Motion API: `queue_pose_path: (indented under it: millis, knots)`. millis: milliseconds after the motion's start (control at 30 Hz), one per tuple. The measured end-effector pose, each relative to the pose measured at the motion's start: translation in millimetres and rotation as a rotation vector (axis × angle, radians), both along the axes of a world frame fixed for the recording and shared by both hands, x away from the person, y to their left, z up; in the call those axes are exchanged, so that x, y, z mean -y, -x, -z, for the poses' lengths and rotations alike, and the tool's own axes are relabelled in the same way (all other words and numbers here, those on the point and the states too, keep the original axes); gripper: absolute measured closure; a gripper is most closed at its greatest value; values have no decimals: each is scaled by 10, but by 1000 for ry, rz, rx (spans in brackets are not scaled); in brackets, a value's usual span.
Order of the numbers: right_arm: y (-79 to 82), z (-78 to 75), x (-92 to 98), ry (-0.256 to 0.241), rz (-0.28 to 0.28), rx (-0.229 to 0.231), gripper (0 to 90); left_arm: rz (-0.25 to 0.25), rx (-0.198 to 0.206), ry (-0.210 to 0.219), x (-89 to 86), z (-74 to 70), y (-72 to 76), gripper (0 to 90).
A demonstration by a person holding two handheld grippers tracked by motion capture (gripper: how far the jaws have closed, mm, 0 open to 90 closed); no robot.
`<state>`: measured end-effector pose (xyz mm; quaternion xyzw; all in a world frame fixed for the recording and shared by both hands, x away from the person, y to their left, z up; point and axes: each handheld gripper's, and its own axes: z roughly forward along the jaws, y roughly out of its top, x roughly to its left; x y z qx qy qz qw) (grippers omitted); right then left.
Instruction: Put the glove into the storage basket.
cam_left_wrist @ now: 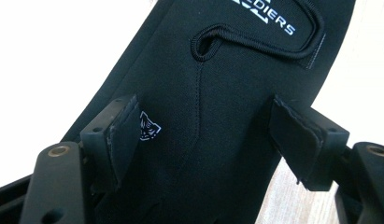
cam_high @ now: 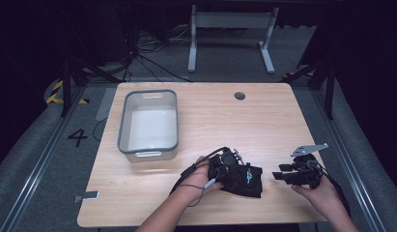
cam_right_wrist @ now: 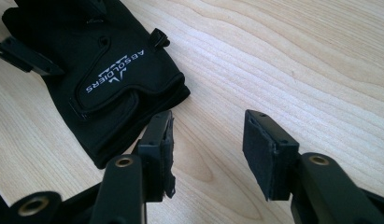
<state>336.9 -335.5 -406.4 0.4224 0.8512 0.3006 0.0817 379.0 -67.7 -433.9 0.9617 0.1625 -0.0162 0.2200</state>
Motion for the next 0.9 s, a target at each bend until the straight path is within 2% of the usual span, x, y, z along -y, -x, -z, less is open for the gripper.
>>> queue_pose_path:
  millis: [133,233,467,567,700,900]
  knots:
    - [1,-1,-1,-3,-2,-1,530,-1,14,-9,20,15,12,262]
    - [0,2,-6,-5,-3,-5,531,-43,-1,-10,34,17,7,271]
    - [1,3,-9,-14,-3,-13,533,-39,16,-89,130,-1,25,282]
    - [-2,6,-15,-17,0,-13,533,-28,26,-110,158,-1,31,277]
    - [-3,2,-27,-19,-2,-15,534,-20,34,-121,168,1,39,269]
    - [5,-3,-22,-21,0,-14,536,-18,39,-111,162,10,39,269]
